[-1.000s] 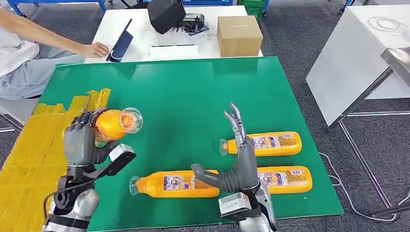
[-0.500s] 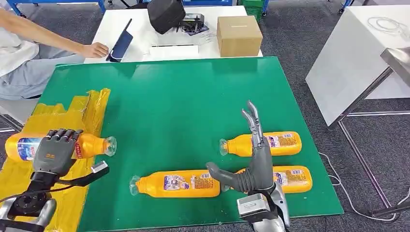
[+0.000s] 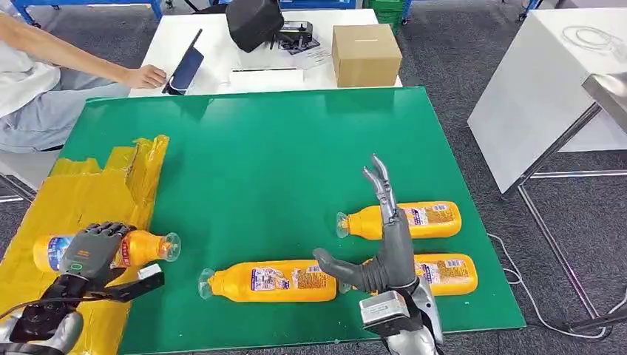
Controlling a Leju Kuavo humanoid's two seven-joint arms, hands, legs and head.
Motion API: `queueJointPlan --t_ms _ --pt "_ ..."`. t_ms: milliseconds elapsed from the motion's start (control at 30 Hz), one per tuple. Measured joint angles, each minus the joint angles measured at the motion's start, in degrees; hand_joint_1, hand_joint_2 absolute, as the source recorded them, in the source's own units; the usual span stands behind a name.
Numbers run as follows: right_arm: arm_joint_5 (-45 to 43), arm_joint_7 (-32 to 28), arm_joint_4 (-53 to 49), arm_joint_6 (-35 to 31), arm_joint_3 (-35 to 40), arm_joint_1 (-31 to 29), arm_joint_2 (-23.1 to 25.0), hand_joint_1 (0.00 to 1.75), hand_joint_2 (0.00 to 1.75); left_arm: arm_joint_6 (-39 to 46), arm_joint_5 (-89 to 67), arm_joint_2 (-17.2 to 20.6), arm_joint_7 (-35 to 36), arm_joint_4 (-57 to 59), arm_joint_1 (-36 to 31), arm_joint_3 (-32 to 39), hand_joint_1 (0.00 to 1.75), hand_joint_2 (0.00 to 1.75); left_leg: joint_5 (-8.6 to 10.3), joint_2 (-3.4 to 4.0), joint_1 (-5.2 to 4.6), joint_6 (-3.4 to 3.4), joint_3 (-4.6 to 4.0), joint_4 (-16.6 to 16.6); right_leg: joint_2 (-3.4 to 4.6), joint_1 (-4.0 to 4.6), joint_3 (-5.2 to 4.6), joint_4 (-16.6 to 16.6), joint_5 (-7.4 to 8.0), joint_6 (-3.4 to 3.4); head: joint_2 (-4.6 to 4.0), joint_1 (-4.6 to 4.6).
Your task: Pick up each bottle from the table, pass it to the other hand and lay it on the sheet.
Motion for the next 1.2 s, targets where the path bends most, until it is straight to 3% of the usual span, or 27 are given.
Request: queueJointPlan --t_ms 733,900,967,1200 --pt "3.4 4.9 3.3 2.1 0.0 -1.2 0.1 0.0 1.75 0.7 3.1 -3.3 3.3 4.6 -1.8 -0.6 0.0 1.75 0.02 -0.13 0.0 -0.02 0.27 0.0 -0.07 -0.01 0.33 0.0 0.0 0.0 0.0 -0.02" --pt "11.5 9.3 4.2 5.4 1.6 -1.6 -0.4 0.0 1.75 2.4 24.3 -7.5 -8.4 -0.1 0.8 2.9 0.0 1.75 0.02 -0.05 0.0 -0.02 0.2 0.0 -0.05 -0.01 0.26 0.0 0.0 0.0 0.0 -0.02" --pt "14.7 10.5 5.3 7.1 3.2 -2.1 -0.9 0.0 1.75 -1.1 35.9 -10.3 -14.8 -5.5 2.5 5.4 0.0 1.75 0.01 -0.06 -0.01 -0.02 0.13 0.0 -0.05 -0.04 0.2 0.0 0.0 0.01 0.0 -0.04" --pt "20.2 16.4 10.5 11.7 8.0 -5.3 -3.2 0.0 1.75 -10.8 51.6 -17.1 -24.7 -19.4 6.1 10.1 0.0 1.75 0.0 -0.08 -0.04 -0.01 0.03 0.0 -0.06 -0.03 0.09 0.0 0.0 0.0 0.0 -0.02"
